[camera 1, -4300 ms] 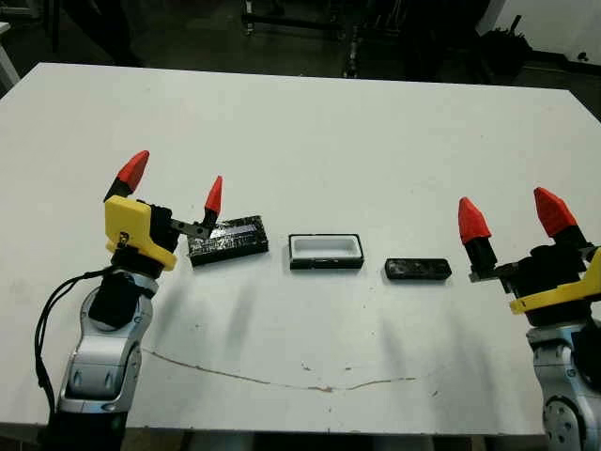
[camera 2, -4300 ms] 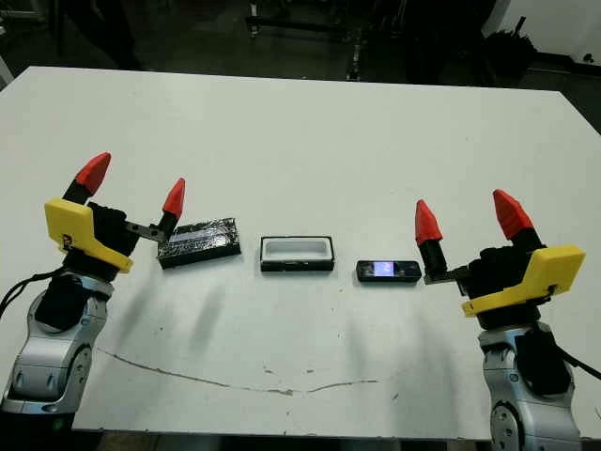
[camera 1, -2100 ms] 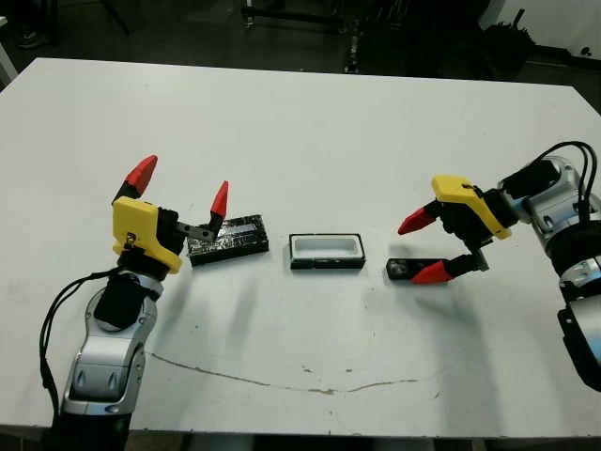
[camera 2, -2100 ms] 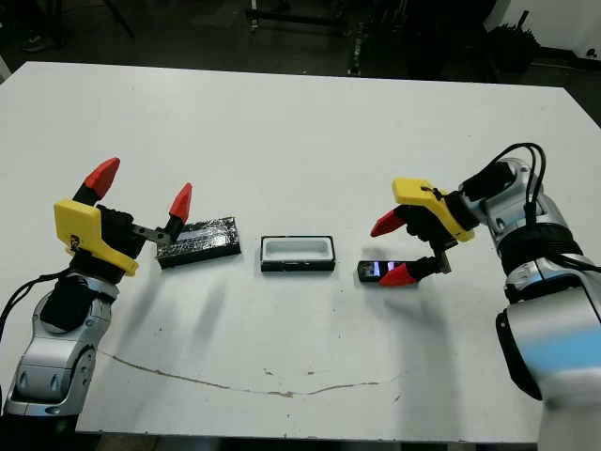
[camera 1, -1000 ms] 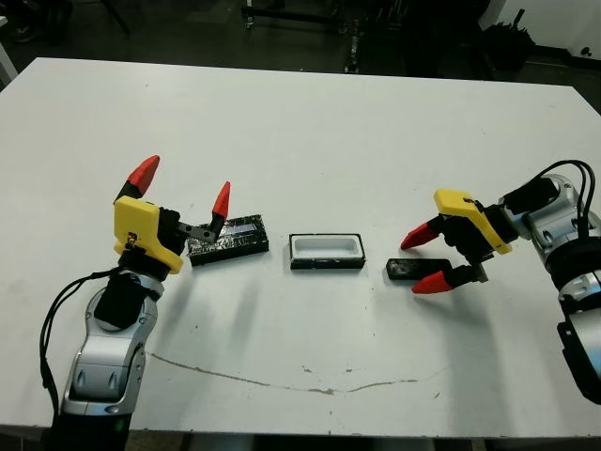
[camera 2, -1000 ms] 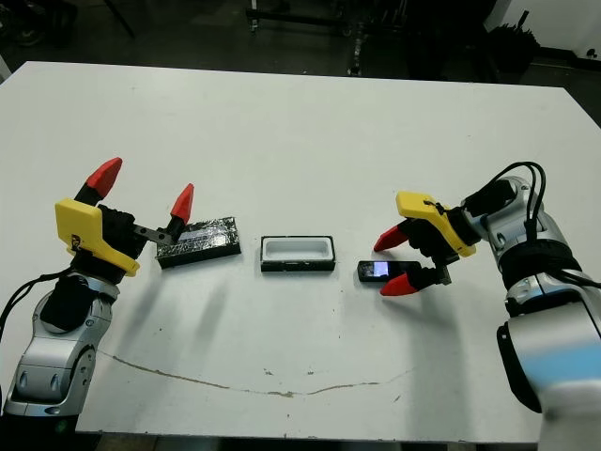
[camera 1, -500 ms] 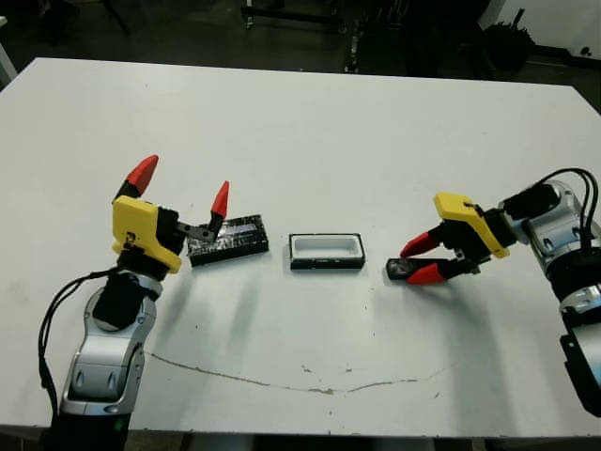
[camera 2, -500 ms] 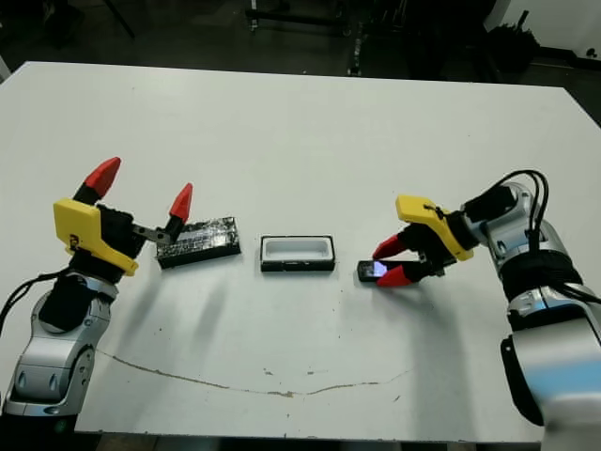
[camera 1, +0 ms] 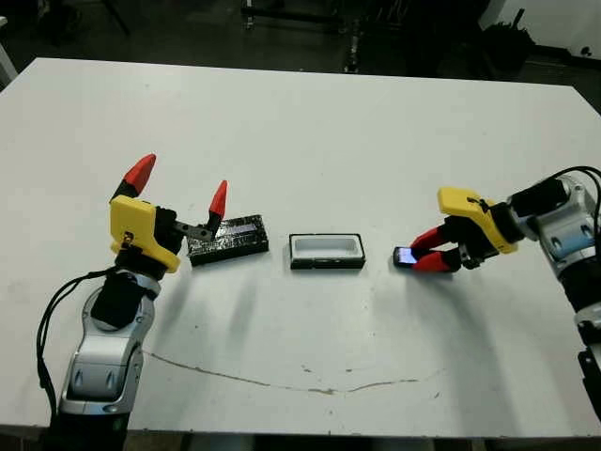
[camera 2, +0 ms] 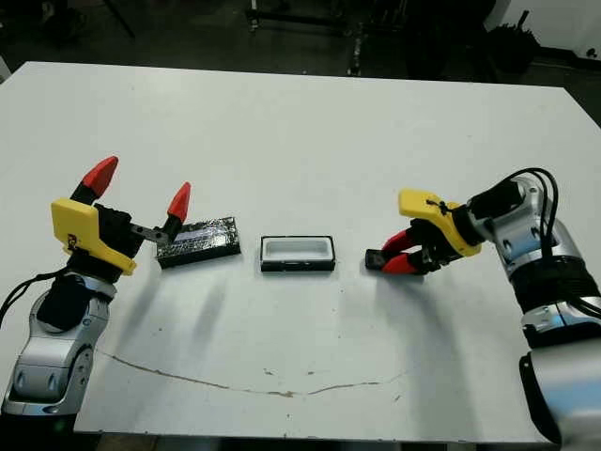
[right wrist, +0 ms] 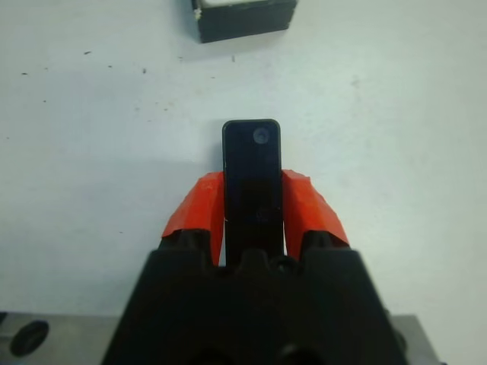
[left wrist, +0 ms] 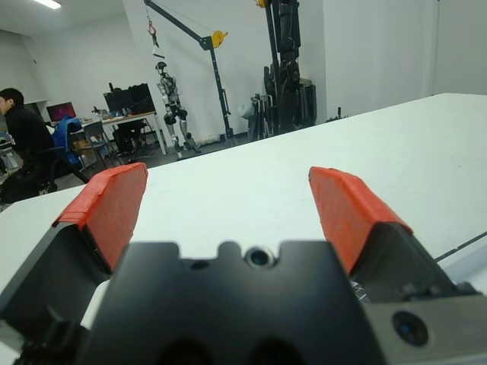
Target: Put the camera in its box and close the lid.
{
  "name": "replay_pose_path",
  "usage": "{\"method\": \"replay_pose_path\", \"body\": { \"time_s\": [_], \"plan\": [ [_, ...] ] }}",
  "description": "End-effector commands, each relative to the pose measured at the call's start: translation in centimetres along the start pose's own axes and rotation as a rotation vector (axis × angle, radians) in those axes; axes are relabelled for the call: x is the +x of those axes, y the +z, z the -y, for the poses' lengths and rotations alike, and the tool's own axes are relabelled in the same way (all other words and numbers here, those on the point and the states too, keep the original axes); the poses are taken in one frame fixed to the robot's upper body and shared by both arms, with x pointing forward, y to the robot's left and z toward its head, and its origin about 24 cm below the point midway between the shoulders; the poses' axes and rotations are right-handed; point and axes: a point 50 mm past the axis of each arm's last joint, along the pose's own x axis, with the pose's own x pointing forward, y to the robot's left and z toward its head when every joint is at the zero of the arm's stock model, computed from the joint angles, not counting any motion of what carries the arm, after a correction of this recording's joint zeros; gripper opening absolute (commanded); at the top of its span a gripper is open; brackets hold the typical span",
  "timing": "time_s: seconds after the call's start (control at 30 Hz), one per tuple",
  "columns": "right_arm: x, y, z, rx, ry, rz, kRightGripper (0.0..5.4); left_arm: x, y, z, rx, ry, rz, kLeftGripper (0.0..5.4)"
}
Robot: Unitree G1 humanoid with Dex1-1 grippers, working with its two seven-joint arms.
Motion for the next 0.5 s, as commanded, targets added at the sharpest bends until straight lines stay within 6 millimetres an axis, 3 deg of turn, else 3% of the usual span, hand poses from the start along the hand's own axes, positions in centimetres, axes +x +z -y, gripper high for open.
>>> {"method": "replay_pose_path", "body": {
  "time_s": [0.03,0.2,0.5],
  "plan": [
    [-0.5,-0.2,0.0,-0.027,-0.018,-0.018,1.67,0.0,-0.1,-0.2,0.020,-0.001,-0.007,5.40],
    [-0.5,0.2,0.3,0.008,-0.048,0.000,1.67,-0.1,-0.2,-0.1,0.003,-0.001,-0.015,5.40],
    [-1.1,1.3,2.1,0.106,-0.151,0.294,1.67,-0.1,-0.2,0.0,0.001,-0.005,-0.015,5.40]
  ]
}}
